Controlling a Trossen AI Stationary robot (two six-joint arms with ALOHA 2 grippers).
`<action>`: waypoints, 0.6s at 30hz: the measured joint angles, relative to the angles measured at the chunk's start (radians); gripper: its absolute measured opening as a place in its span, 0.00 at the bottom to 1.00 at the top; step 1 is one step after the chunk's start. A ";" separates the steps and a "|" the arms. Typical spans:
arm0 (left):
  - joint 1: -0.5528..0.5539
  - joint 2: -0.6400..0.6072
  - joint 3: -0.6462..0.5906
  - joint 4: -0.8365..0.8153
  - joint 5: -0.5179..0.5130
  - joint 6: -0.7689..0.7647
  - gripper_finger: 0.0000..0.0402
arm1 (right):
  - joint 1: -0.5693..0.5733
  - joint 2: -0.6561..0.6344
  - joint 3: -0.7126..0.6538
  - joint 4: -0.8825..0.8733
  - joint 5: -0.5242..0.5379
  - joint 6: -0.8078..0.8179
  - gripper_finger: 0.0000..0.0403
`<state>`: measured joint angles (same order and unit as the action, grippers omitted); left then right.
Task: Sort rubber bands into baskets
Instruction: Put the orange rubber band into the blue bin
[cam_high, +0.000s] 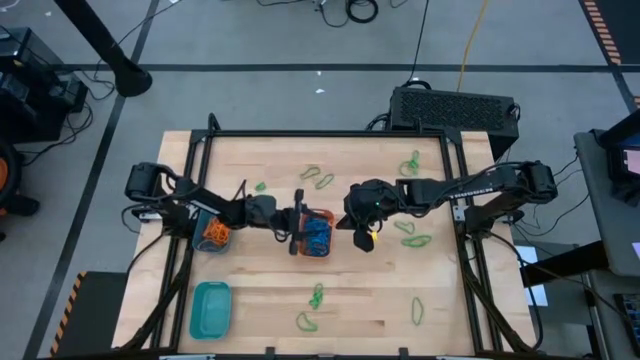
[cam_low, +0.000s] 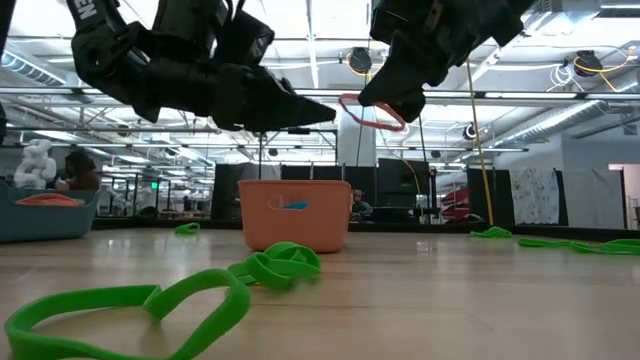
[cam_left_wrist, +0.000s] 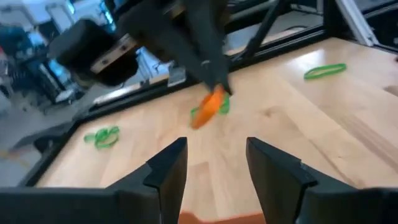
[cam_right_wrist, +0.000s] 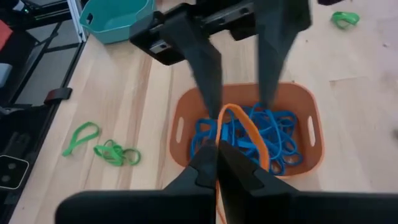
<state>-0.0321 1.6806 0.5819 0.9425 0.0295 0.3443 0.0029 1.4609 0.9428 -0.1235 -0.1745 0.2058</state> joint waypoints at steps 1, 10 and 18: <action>-0.005 0.000 0.000 0.007 0.001 0.016 0.43 | 0.000 0.000 0.000 0.000 0.000 0.000 0.00; -0.016 0.000 0.000 0.021 0.000 0.088 0.43 | 0.000 0.000 0.000 0.000 0.000 -0.001 0.00; -0.016 0.000 0.028 0.018 -0.031 0.083 0.43 | 0.000 0.000 0.000 0.000 -0.007 0.006 0.00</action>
<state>-0.0483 1.6806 0.6097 0.9606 -0.0013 0.4278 0.0029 1.4609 0.9428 -0.1234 -0.1816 0.2122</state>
